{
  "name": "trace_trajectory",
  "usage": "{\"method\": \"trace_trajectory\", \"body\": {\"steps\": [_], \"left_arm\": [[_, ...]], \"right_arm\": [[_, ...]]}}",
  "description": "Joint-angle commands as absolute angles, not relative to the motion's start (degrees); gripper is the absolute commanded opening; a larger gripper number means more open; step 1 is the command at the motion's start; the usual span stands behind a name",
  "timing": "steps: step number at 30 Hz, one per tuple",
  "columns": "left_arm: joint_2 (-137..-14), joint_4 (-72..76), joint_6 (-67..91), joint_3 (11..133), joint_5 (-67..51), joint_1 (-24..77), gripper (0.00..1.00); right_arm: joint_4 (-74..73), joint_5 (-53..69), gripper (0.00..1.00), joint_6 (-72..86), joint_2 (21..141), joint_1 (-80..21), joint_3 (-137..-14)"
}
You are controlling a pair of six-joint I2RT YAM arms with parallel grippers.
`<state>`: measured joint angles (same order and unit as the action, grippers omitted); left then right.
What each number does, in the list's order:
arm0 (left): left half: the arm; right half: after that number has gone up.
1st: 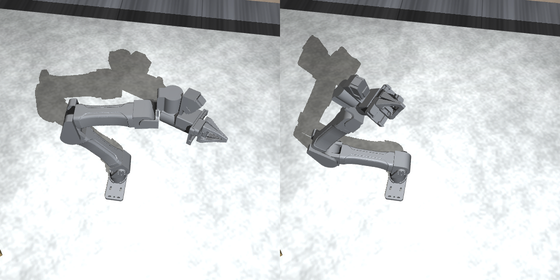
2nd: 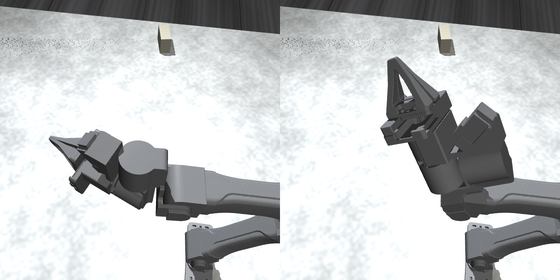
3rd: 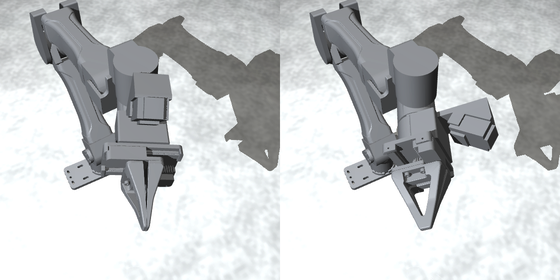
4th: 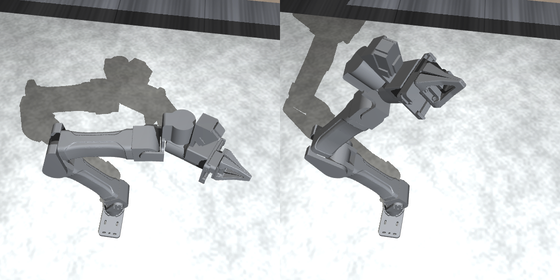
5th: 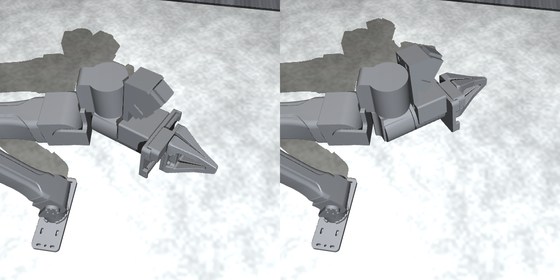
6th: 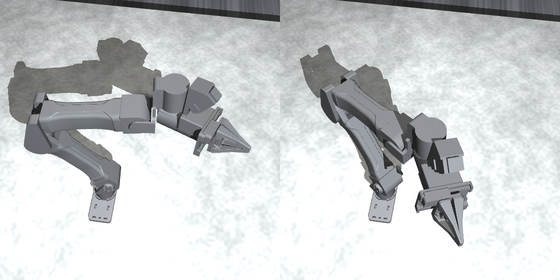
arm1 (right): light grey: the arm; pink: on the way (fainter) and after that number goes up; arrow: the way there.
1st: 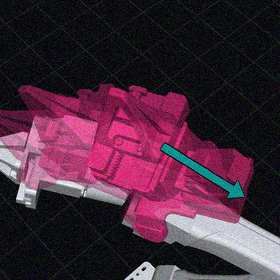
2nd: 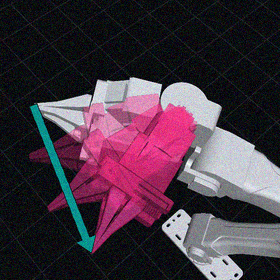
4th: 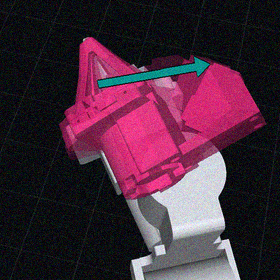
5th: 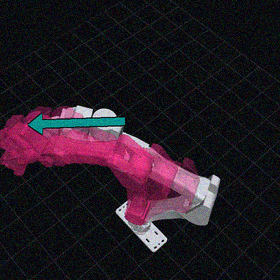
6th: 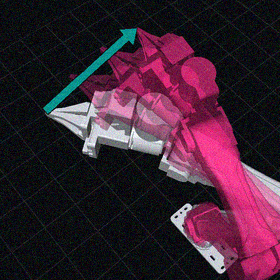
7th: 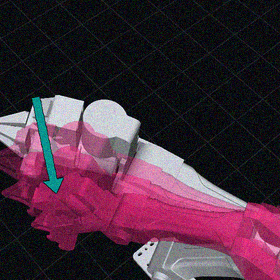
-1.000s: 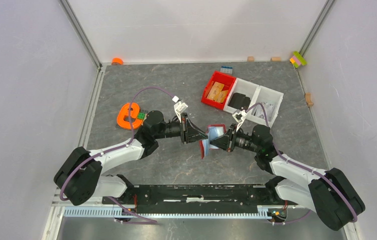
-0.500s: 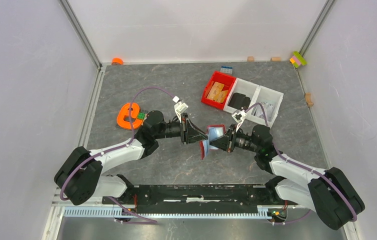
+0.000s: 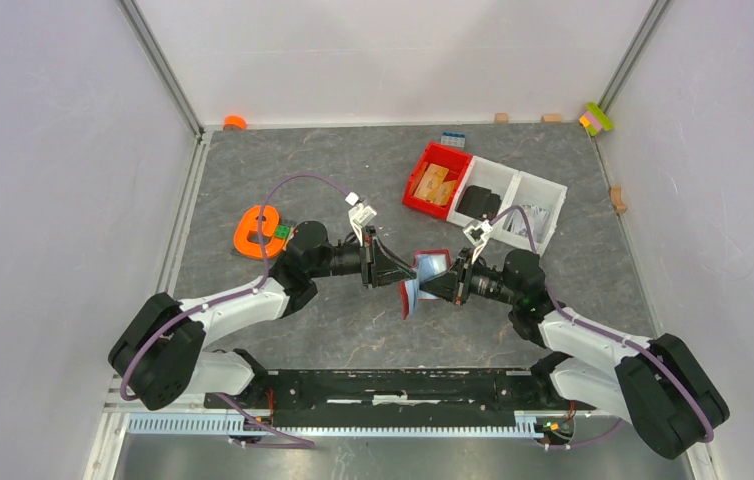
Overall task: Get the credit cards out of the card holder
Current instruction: Remove the credit card from the card holder.
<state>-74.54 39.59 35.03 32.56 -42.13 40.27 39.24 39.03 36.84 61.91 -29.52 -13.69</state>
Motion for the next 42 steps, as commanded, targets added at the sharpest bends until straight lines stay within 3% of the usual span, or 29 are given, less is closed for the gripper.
{"method": "trace_trajectory", "body": {"steps": [1, 10, 18, 26, 31, 38, 40, 42], "left_arm": [[-75.39, 41.49, 35.25, 32.77, -42.45, 40.56, 0.3], [-74.58, 32.9, 32.11, 34.01, -35.53, 40.52, 0.26], [-75.75, 27.98, 30.68, 35.42, -31.4, 40.52, 0.33], [-75.57, 27.8, 30.72, 35.38, -31.45, 40.52, 0.47], [-75.28, 30.9, 31.71, 34.5, -33.9, 40.52, 0.39], [-78.2, 30.02, 32.12, 36.17, -35.3, 40.52, 0.43], [-79.31, 27.94, 31.83, 37.09, -34.58, 40.53, 0.39], [-80.49, 25.11, 31.54, 38.28, -32.74, 40.52, 0.25]], "right_arm": [[44.47, 41.23, 0.0, 37.61, 61.79, -29.86, -14.94], [40.63, 38.8, 0.0, 35.37, 60.83, -29.97, -15.64], [36.38, 34.44, 0.0, 32.99, 60.51, -30.41, -16.29], [32.63, 30.84, 0.0, 31.16, 59.88, -30.58, -16.9], [33.14, 31.16, 0.0, 31.53, 60.37, -30.53, -16.81], [33.97, 31.76, 0.0, 31.77, 60.83, -30.66, -16.7], [33.93, 32.19, 0.09, 31.71, 61.29, -30.74, -16.98], [34.26, 32.63, 0.19, 31.72, 61.91, -30.96, -17.11]]}}
